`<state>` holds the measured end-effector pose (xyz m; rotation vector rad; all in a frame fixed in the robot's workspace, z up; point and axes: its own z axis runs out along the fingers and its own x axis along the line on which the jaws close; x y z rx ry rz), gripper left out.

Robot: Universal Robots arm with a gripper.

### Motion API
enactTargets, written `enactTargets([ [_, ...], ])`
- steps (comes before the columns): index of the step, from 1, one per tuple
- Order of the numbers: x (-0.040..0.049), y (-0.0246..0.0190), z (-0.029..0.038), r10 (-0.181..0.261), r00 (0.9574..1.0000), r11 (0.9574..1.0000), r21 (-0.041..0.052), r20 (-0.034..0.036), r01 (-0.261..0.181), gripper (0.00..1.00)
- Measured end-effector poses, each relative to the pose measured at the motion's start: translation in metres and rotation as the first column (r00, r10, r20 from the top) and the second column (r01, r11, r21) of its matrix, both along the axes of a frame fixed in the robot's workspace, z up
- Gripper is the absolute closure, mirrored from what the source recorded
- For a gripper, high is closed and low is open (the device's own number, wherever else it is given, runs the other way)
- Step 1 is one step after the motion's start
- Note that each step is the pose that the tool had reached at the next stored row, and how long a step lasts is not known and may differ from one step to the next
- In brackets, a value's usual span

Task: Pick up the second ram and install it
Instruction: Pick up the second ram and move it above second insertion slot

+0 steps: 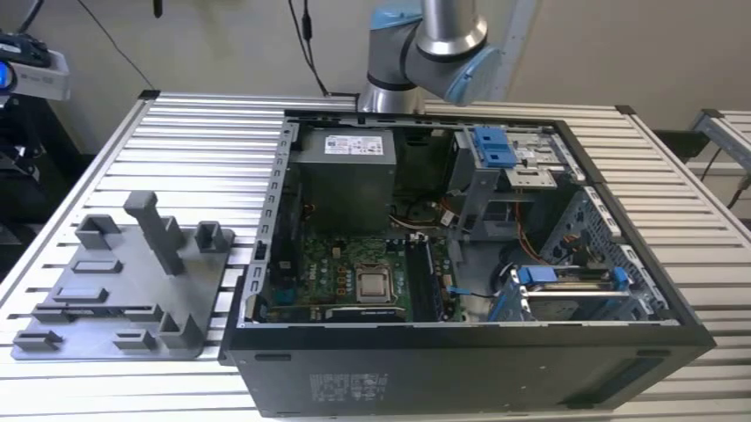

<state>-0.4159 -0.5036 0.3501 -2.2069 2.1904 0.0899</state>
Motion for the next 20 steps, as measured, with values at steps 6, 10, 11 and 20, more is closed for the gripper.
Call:
enactTargets([
  [6,0.0000,0.0000,-0.0080,0.000,1.0000,1.0000,-0.0001,0.0008,0.000,0.46],
  [10,0.0000,0.0000,-0.0124,0.000,1.0000,1.0000,-0.0001,0.0015,0.000,0.46],
  [11,0.0000,0.0000,-0.0134,0.000,1.0000,1.0000,-0.0001,0.0017,0.000,0.46],
  [20,0.0000,0.0000,-0.0224,0.000,0.9999,1.0000,-0.0001,0.0105,0.000,0.46],
])
